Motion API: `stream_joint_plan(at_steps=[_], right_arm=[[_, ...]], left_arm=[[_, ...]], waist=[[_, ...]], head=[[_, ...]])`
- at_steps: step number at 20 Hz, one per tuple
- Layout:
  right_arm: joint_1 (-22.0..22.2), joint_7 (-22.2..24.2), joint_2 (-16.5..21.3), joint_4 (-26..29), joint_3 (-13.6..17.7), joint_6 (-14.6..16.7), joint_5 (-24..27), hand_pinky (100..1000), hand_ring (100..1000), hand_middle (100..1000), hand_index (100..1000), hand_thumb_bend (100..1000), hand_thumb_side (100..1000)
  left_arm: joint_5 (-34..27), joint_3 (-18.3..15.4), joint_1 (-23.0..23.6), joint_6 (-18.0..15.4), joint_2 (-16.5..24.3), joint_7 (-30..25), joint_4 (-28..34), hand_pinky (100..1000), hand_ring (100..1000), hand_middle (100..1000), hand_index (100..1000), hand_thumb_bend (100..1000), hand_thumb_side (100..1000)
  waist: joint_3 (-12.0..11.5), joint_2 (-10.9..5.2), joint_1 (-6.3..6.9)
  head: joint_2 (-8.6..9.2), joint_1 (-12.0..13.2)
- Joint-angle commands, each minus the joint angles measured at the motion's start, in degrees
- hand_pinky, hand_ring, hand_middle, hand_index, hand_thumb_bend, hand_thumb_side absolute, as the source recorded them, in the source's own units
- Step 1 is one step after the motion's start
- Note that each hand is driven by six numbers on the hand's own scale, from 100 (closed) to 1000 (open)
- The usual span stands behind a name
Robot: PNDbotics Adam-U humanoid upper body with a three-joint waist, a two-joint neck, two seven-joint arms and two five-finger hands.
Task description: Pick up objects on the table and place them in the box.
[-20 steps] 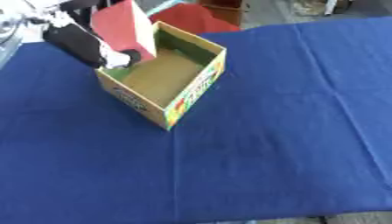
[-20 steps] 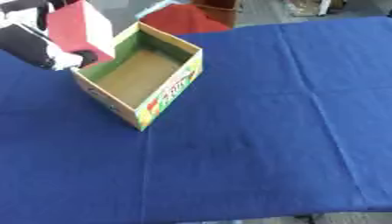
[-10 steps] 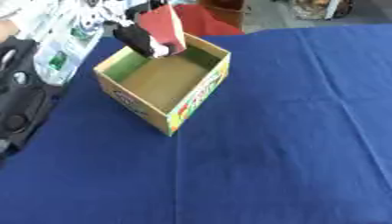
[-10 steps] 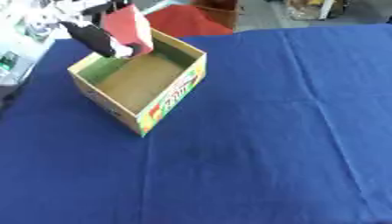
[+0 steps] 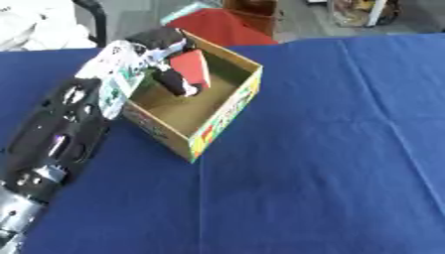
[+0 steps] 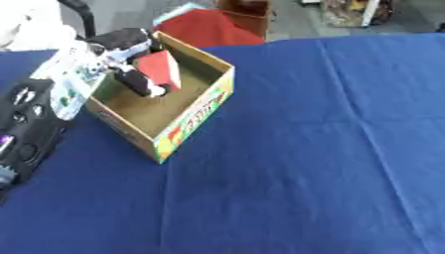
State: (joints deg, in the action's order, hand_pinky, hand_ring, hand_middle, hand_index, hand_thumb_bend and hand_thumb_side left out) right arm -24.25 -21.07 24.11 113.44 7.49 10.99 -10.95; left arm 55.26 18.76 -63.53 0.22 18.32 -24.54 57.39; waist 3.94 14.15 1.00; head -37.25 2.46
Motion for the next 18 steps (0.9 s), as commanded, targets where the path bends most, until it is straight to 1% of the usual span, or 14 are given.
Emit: stream_joint_plan(at_steps=[1,3,6,10,11,12,13,14,15,16,17,18], right_arm=[[-0.8,0.2,0.6,1.2,0.2,0.0,0.4,681,750,862,774,100,1000],[-0.7,0.3,0.5,1.2,0.2,-0.1,0.4,681,750,862,774,100,1000],[-0.7,0.3,0.5,1.2,0.3,-0.1,0.5,681,750,861,774,100,1000],[-0.7,0.3,0.5,1.2,0.3,-0.1,0.5,681,750,861,774,100,1000],[-0.7,0.3,0.5,1.2,0.3,-0.1,0.5,681,750,861,774,100,1000],[-0.7,0.3,0.4,1.2,0.3,-0.1,0.5,681,750,861,774,100,1000],[-0.6,0.3,0.4,1.2,0.3,-0.1,0.5,681,750,861,774,100,1000],[-0.6,0.3,0.4,1.2,0.3,-0.1,0.5,682,750,861,774,100,1000],[-0.6,0.3,0.5,1.2,0.3,-0.1,0.5,682,750,861,774,100,1000],[-0.6,0.3,0.5,1.2,0.3,-0.1,0.5,682,750,861,774,100,1000],[-0.6,0.3,0.5,1.2,0.3,-0.1,0.5,682,750,860,774,100,1000],[-0.6,0.3,0.5,1.2,0.3,-0.1,0.5,682,750,860,774,100,1000]], left_arm=[[1.1,-0.9,-0.8,-1.7,-0.1,0.7,-0.7,451,559,517,659,100,175],[1.2,-0.8,-0.6,-3.1,-0.2,0.8,-1.0,481,578,541,678,100,146],[1.8,-0.9,-0.3,-4.2,-0.1,1.1,-1.3,519,611,579,712,100,134],[2.7,-1.3,-0.1,-4.0,-0.2,1.2,-2.0,546,647,617,752,100,154],[2.8,-1.4,0.0,-3.8,-0.3,1.2,-2.1,571,687,669,794,100,176],[2.7,-1.5,0.1,-3.6,-0.3,1.1,-2.3,594,719,704,810,100,202],[2.6,-1.6,0.1,-3.4,-0.4,0.7,-2.4,642,770,763,845,171,258],[2.5,-1.6,0.2,-3.2,-0.4,0.3,-2.6,687,807,804,863,252,300],[2.5,-1.6,0.2,-3.0,-0.3,-0.4,-2.7,729,838,834,877,334,341],[2.8,-1.5,0.1,-2.9,-0.3,-1.2,-2.7,743,847,835,878,367,351],[3.3,-1.5,0.1,-2.9,-0.2,-1.9,-2.5,799,892,856,894,489,383],[4.3,-1.4,0.0,-2.9,-0.1,-2.7,-2.2,804,896,859,896,497,384]], waist=[[0.1,-0.87,-0.19],[0.1,-0.85,-0.21],[0.0,-0.85,-0.26],[0.0,-0.90,-0.35],[-0.1,-0.91,-0.36],[-0.1,-0.92,-0.38],[-0.1,-0.93,-0.39],[-0.1,-0.94,-0.40],[-0.1,-0.96,-0.41],[-0.1,-0.98,-0.41],[-0.2,-1.01,-0.40],[-0.2,-1.05,-0.40]], head=[[0.70,0.1],[0.70,0.1],[0.72,0.1],[0.72,0.0],[0.68,0.0],[0.65,0.0],[0.58,0.0],[0.52,-0.1],[0.45,-0.1],[0.38,-0.1],[0.30,-0.1],[0.23,-0.1]])
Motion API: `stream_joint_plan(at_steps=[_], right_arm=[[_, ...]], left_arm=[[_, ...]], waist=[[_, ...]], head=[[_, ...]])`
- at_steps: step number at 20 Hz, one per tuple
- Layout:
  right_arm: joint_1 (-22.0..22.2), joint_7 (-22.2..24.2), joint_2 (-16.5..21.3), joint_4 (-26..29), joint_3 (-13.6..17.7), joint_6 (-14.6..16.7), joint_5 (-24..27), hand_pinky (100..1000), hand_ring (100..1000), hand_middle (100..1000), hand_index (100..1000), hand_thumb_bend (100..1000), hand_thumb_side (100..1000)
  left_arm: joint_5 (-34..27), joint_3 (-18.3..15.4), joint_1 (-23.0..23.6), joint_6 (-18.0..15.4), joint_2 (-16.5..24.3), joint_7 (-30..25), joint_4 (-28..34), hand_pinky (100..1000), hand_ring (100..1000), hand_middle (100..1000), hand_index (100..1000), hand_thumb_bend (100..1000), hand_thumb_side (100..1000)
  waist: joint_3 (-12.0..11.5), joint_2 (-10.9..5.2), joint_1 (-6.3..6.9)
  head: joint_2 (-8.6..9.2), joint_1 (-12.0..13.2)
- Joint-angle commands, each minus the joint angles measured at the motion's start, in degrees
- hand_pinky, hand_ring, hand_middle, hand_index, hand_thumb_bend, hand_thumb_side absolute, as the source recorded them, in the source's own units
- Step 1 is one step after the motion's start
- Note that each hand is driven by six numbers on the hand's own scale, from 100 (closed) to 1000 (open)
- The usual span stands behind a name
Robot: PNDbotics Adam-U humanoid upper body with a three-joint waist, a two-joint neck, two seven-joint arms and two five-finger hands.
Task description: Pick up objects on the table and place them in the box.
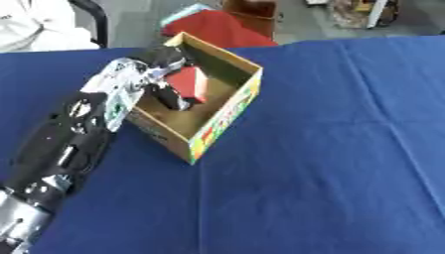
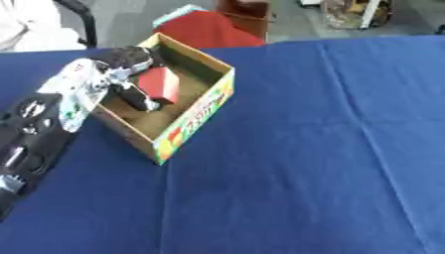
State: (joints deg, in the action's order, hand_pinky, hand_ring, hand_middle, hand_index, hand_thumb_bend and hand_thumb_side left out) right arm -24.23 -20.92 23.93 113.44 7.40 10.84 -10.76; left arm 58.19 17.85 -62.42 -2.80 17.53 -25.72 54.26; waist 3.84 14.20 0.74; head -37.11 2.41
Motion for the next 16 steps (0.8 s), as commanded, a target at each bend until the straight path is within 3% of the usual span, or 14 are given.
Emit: stream_joint_plan(at_steps=[1,5,9,12,16], right_arm=[[-0.6,0.1,0.6,1.2,0.4,0.1,0.3,682,750,860,774,100,1000],[-0.6,0.1,0.7,1.2,0.4,0.1,0.3,683,750,859,774,100,1000],[-0.6,0.0,0.7,1.2,0.4,0.1,0.3,683,750,858,774,100,1000],[-0.6,0.0,0.8,1.2,0.4,0.1,0.3,684,750,856,774,100,1000],[-0.6,-0.1,1.1,1.2,0.5,0.1,0.2,686,750,854,775,100,1000]], left_arm=[[2.3,-0.6,-1.1,0.3,0.8,-2.1,1.2,827,919,879,910,554,409],[4.6,-1.3,-1.0,1.2,0.8,-3.4,2.2,849,938,899,931,607,437],[4.0,-1.5,-1.1,1.7,0.7,-2.9,3.7,833,927,882,931,592,432],[2.4,-1.7,-1.2,2.2,0.8,-1.7,5.4,810,910,855,919,524,423],[-1.9,-2.1,-1.3,3.4,1.3,-0.8,9.4,774,875,807,892,341,434]], waist=[[-0.1,-1.14,-0.14],[-0.2,-1.34,-0.21],[-0.4,-1.52,-0.31],[-0.5,-1.68,-0.42],[-0.7,-2.00,-0.50]], head=[[0.02,-0.1],[-0.16,-0.3],[-0.42,-0.2],[-0.62,-0.2],[-0.72,-0.4]])
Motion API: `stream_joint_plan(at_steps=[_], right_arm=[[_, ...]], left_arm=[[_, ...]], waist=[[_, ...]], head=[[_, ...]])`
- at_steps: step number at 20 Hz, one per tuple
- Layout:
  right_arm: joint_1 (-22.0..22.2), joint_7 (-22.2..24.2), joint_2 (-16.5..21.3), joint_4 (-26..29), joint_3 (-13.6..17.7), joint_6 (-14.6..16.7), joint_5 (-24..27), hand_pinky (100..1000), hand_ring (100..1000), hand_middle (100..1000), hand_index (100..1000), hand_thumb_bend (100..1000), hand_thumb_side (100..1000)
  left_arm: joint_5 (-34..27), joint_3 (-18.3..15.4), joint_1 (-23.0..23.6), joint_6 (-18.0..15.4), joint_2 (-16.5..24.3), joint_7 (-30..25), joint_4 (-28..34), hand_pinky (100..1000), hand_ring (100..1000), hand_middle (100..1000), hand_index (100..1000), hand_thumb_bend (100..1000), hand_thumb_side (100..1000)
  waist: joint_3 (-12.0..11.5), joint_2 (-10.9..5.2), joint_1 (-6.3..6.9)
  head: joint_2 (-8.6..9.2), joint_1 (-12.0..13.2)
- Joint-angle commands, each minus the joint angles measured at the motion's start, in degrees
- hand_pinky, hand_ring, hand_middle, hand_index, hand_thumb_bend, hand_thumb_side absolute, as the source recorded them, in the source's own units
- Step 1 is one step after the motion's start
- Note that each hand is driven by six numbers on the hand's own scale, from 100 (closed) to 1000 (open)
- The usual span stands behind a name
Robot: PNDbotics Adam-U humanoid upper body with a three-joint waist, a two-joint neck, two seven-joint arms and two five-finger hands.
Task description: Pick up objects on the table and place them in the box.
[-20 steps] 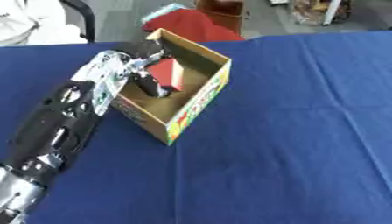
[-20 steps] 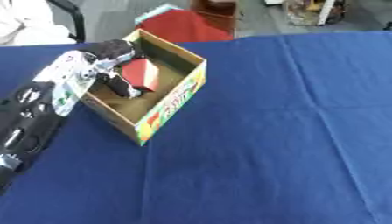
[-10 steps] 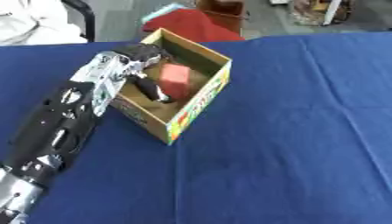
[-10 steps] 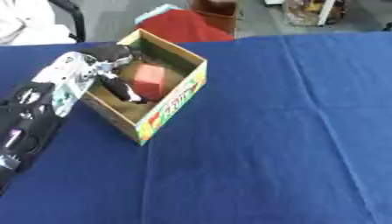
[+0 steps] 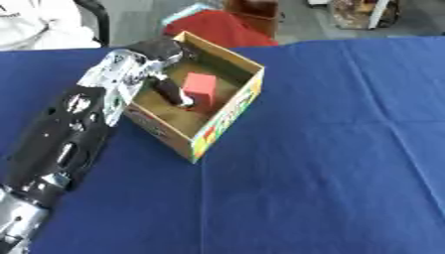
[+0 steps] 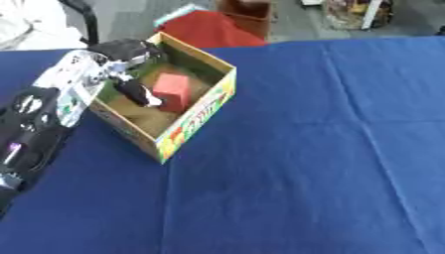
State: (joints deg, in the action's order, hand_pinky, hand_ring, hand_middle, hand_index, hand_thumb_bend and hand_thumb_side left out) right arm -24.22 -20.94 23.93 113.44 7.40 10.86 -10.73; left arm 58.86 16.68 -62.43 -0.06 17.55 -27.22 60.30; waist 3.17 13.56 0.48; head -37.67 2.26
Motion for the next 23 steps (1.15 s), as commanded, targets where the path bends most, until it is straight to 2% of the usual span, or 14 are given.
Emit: stream_joint_plan(at_steps=[1,2,3,6,7,10,14,17,19,23], right_arm=[[-0.6,-0.1,1.2,1.2,0.5,0.2,0.1,687,751,854,775,100,1000],[-0.6,-0.2,1.4,1.2,0.6,0.2,0.1,688,752,854,776,100,1000],[-0.7,-0.3,1.6,1.2,0.6,0.3,0.0,690,753,853,777,100,1000],[-0.8,-0.6,2.3,1.2,0.8,0.5,-0.2,692,753,851,779,100,999],[-0.9,-0.7,2.5,1.2,0.8,0.5,-0.3,693,753,850,779,100,999],[-0.9,-1.0,2.7,1.2,0.9,0.7,-0.5,694,754,849,779,100,998],[-1.0,-1.4,3.1,1.2,1.2,0.8,-0.7,696,754,847,780,100,995],[-1.1,-1.7,3.3,1.2,1.3,0.9,-0.9,697,755,847,781,100,994],[-1.1,-2.0,3.4,1.2,1.4,0.9,-1.0,697,755,846,782,100,994],[-1.2,-2.4,3.5,1.2,1.5,1.1,-1.1,698,756,846,783,100,995]], left_arm=[[-4.1,-1.0,-1.3,1.1,1.5,0.9,4.9,758,860,793,883,258,428],[-6.0,-1.3,-1.2,1.7,1.7,1.4,7.3,736,844,779,868,180,424],[-7.9,-1.6,-1.1,2.3,2.0,1.9,10.0,726,836,776,862,146,468],[-14.3,-2.1,0.0,4.0,3.7,3.2,19.6,713,825,773,866,100,557],[-16.4,-2.4,0.5,4.7,4.4,3.5,22.8,695,811,763,867,102,607],[-24.1,-4.1,3.0,7.4,6.6,6.2,32.9,653,774,728,852,100,681],[-33.6,-6.7,7.8,11.4,10.3,12.1,45.5,615,743,702,835,100,713],[-38.3,-8.6,12.1,13.6,12.5,17.0,52.5,598,727,695,821,100,717],[-41.0,-9.6,14.9,12.7,13.4,20.7,53.9,592,723,695,814,100,720],[-45.4,-10.6,20.1,7.9,14.3,27.6,54.3,588,723,702,812,100,723]], waist=[[-0.1,-1.44,-0.24],[-0.2,-1.55,-0.24],[-0.3,-1.65,-0.25],[-0.7,-1.92,-0.25],[-0.8,-1.99,-0.26],[-1.2,-2.16,-0.35],[-1.7,-2.33,-0.47],[-2.0,-2.36,-0.61],[-2.2,-2.36,-0.72],[-2.6,-2.31,-0.95]], head=[[-0.22,-0.4],[-0.36,-0.4],[-0.50,-0.5],[-0.63,-0.9],[-0.61,-1.1],[-0.29,-1.6],[-0.04,-2.2],[0.04,-2.6],[-0.06,-2.8],[-0.26,-2.9]])
